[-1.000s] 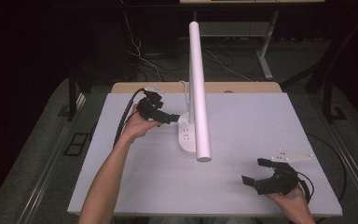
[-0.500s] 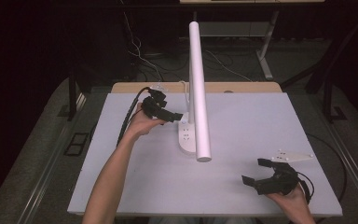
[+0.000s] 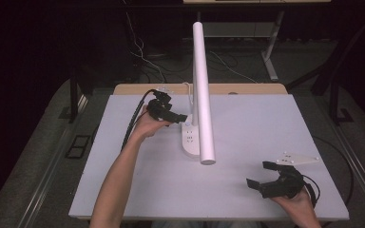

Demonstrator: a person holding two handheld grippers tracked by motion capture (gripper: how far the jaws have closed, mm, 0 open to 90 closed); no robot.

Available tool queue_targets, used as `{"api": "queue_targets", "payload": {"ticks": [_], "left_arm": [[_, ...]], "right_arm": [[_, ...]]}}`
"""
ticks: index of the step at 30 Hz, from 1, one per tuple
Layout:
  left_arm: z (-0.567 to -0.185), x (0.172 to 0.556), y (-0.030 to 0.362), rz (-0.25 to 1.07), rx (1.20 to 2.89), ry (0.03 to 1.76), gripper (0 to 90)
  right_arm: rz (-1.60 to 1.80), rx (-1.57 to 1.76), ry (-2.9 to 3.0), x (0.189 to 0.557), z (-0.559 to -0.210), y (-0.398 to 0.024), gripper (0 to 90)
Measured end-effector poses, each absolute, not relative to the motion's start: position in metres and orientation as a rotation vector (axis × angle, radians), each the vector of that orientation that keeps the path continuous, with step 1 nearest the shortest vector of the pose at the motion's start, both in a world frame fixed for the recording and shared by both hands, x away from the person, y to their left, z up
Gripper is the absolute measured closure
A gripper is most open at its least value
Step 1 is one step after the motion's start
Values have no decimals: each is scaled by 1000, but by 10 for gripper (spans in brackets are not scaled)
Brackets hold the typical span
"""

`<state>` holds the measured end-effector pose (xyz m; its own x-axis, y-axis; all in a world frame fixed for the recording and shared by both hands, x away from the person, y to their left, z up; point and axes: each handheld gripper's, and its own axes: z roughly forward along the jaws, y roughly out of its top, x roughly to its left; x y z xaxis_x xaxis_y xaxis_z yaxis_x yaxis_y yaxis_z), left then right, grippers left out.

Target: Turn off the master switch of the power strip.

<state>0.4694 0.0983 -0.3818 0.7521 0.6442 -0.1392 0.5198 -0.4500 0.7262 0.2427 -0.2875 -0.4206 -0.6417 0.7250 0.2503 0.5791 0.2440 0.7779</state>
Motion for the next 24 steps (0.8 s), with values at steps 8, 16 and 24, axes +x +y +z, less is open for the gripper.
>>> {"api": "queue_targets", "payload": {"ticks": [8,16,24], "left_arm": [[-389,474,97,165,2127,886,176],[-395,477,95,141,2075,920,267],[-400,477,86,150,1985,995,518]], "right_arm": [[1348,1235,2340,243,-421,-288,2],[1347,1241,2349,243,-421,-288,2],[1346,1242,2353,243,-421,-288,2]]}}
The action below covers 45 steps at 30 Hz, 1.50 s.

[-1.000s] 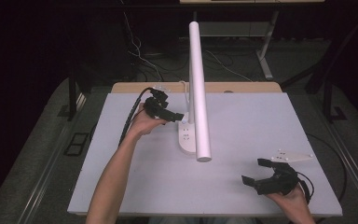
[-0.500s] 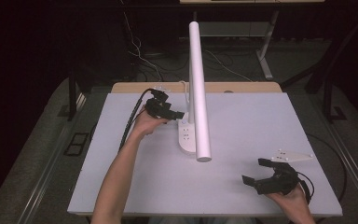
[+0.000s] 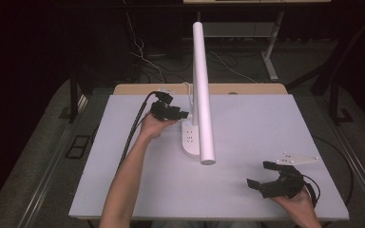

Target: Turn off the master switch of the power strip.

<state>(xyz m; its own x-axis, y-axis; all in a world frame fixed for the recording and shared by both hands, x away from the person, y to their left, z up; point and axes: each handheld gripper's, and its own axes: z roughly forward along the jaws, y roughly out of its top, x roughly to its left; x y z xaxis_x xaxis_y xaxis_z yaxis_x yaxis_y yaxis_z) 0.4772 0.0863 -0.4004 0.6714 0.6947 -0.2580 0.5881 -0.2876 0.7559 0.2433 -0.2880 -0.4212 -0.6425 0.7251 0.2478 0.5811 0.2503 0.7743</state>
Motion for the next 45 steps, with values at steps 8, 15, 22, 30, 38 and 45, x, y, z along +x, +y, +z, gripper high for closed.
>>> {"api": "queue_targets", "payload": {"ticks": [8,15,22,30,38,45], "left_arm": [[-404,477,85,122,1978,988,757],[-409,476,80,102,2001,966,893],[-415,476,76,87,2034,953,892],[-421,475,74,78,2065,943,892],[-427,473,75,58,1995,991,891],[-429,472,78,38,2018,968,894]], "right_arm": [[1341,1234,2360,243,-421,-288,2],[1338,1230,2366,243,-422,-287,2],[1336,1227,2370,243,-422,-288,2],[1335,1222,2371,243,-422,-288,2],[1337,1227,2375,243,-422,-288,2],[1334,1226,2374,242,-422,-287,2]]}}
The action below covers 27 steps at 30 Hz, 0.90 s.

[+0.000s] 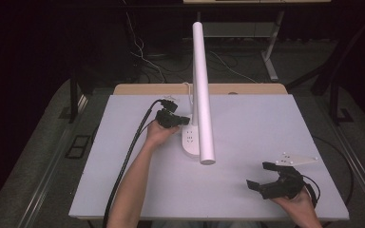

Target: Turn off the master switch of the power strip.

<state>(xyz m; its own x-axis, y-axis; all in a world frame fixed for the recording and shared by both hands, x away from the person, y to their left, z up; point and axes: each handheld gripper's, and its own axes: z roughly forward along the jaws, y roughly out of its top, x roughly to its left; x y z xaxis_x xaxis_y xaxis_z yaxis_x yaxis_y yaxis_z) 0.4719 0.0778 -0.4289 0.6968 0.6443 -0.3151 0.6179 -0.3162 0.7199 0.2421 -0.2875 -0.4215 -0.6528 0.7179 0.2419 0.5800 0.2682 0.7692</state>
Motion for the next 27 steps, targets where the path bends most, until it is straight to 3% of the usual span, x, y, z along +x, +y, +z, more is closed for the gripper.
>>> {"api": "queue_targets", "payload": {"ticks": [27], "left_arm": [[-427,470,69,27,1991,1084,900]], "right_arm": [[1342,1222,2369,238,-421,-286,2]]}}
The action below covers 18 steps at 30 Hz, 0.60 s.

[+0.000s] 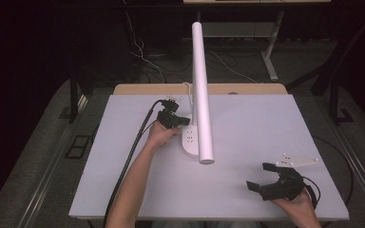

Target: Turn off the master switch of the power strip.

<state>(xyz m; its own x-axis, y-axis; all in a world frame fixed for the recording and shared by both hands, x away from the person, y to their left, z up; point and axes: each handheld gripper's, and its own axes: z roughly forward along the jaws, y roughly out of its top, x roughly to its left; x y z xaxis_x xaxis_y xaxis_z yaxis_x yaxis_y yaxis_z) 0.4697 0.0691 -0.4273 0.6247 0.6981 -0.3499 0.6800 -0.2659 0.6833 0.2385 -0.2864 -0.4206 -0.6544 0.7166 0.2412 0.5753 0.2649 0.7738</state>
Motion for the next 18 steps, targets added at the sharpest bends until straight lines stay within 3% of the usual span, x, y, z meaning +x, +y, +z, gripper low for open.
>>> {"api": "queue_targets", "payload": {"ticks": [18], "left_arm": [[-427,467,75,55,1978,1068,897]], "right_arm": [[1346,1227,2357,240,-421,-289,2]]}}
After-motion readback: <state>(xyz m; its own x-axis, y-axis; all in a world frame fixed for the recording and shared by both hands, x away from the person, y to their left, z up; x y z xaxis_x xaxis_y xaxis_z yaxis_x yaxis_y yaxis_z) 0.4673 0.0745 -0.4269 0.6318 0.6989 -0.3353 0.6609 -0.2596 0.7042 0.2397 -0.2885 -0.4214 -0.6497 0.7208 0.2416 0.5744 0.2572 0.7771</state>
